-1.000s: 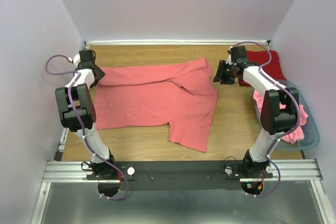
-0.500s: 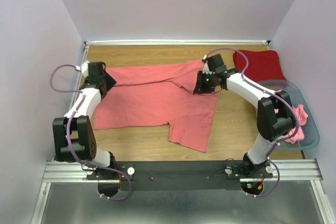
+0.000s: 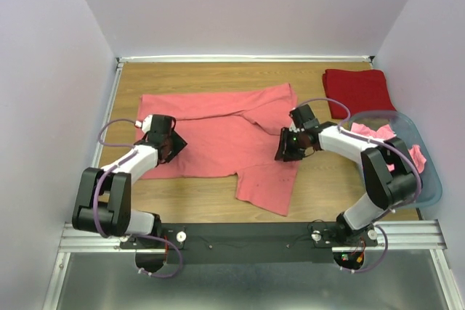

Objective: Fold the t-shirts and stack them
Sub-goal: Fold the tshirt

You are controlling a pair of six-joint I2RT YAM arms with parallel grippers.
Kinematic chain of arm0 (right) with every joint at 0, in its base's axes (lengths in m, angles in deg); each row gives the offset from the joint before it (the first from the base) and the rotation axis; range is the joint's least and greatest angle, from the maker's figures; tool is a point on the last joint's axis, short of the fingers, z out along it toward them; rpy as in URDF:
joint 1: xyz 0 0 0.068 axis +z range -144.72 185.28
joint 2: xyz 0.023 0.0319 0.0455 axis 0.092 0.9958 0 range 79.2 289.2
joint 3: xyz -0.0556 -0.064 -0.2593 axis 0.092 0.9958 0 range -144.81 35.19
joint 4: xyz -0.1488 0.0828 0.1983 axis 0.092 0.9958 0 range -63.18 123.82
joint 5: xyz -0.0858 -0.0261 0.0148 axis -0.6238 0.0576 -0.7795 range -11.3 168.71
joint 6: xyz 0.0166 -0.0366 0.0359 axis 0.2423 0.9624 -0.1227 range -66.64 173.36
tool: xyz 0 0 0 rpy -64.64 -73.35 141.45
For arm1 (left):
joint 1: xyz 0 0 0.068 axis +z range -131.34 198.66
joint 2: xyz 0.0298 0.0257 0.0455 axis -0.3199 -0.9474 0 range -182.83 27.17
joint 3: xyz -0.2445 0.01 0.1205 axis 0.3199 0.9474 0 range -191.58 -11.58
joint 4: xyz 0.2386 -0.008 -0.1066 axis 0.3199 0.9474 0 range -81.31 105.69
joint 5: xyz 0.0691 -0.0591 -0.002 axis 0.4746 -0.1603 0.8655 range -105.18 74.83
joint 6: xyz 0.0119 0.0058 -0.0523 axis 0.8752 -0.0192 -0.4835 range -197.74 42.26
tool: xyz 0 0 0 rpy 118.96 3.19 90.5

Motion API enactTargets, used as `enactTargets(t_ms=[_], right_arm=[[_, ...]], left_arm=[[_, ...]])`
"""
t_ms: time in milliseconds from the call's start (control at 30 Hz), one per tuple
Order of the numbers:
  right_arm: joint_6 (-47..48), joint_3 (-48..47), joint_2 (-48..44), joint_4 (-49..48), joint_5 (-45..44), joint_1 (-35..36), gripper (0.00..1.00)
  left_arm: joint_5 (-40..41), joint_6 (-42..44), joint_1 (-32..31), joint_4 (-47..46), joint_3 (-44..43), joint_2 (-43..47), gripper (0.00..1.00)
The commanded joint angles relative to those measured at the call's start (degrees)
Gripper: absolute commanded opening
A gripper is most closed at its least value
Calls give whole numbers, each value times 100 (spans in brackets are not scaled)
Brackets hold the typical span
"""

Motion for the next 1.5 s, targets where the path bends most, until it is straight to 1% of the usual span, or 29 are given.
enactTargets(t_ms=[0,67,133,167,300,367,400,433,467,500,533,567,600,633,667,733,767,800,867,933,967,1000,1033,1067,1167,1200,1300,1367,1467], right_arm=[[-392,721,-428,647,-570,-140,52],[-445,994,-719,1023,-623,-158,55],[-506,1153,-1070,1288,-746,-166,57],[-585,1206,-1403,1481,-799,-166,59],[-744,944,-1915,1824,-825,-193,64],[-604,575,-1986,1843,-966,-193,64],[-403,200,-2021,1834,-1114,-210,65],[-401,196,-2013,1834,-1307,-210,65],[-97,-195,-1969,1826,-1448,-245,66],[80,-426,-1803,1817,-1598,-298,66],[282,-611,-1706,1791,-1738,-498,66],[641,-917,-1566,1677,-1766,-648,66],[793,-1042,-1338,1589,-1757,-824,66],[925,-1130,-1214,1458,-1470,-1252,65],[1100,-1314,-1091,1161,-1180,-1500,64],[1320,-1543,-662,904,-364,-2044,62],[1408,-1675,-502,737,-177,-2160,62],[1488,-1972,-118,684,86,-2353,62],[1585,-2220,227,517,360,-2529,62],[1419,-2544,482,368,641,-2714,62],[1218,-2581,684,227,895,-2811,62],[1120,-2607,764,-122,941,-2838,62],[1041,-2634,869,-247,941,-2838,61],[936,-2782,1088,-370,1011,-2838,58],[969,-3090,1406,-381,1257,-2838,54],[1005,-3126,1537,-381,1240,-2847,54],[996,-3302,1748,-381,1248,-2847,54],[961,-3354,1959,-389,1415,-2838,54],[926,-3460,2258,-389,1380,-2847,54]], left_arm=[[-298,-823,-306,438,563,378,58],[-361,-1009,-551,500,713,696,57],[-317,-1420,-737,772,749,1197,57],[-343,-1527,-824,895,836,1337,57],[-773,-1924,-1229,1107,1152,1909,58],[-634,-1741,-1300,1265,1083,2243,62],[-111,-1600,-1274,1422,822,2383,66],[155,-1338,-1274,1424,628,2411,69],[375,-830,-1091,1441,443,2402,71],[613,-521,-915,1424,119,2307,73],[571,-231,-617,1136,12,2245,74],[458,77,-5,907,-59,2166,74],[326,480,340,714,-155,1930,76],[229,615,631,346,-217,1754,77],[115,738,1147,195,-444,1569,78],[-219,1046,1450,-252,-717,867,81],[-298,1160,1573,-368,-884,621,83],[-412,1466,1731,-561,-1208,131,84],[-396,1687,1855,-598,-1735,-329,84],[-518,1881,1969,-572,-2080,-882,83],[-536,2030,1978,-624,-2220,-1024,81],[-702,2101,1987,-685,-2457,-1139,75],[-782,2145,1978,-729,-2546,-1366,73],[-817,2293,1987,-825,-2704,-1473,68],[-993,2470,1978,-739,-3003,-1965,65],[-1115,2444,1978,-747,-3143,-2166,64],[-1309,2348,1987,-677,-3294,-2370,65],[-1354,2225,1978,-650,-3320,-2545,67],[-1511,2119,1987,-712,-3364,-2791,71]])
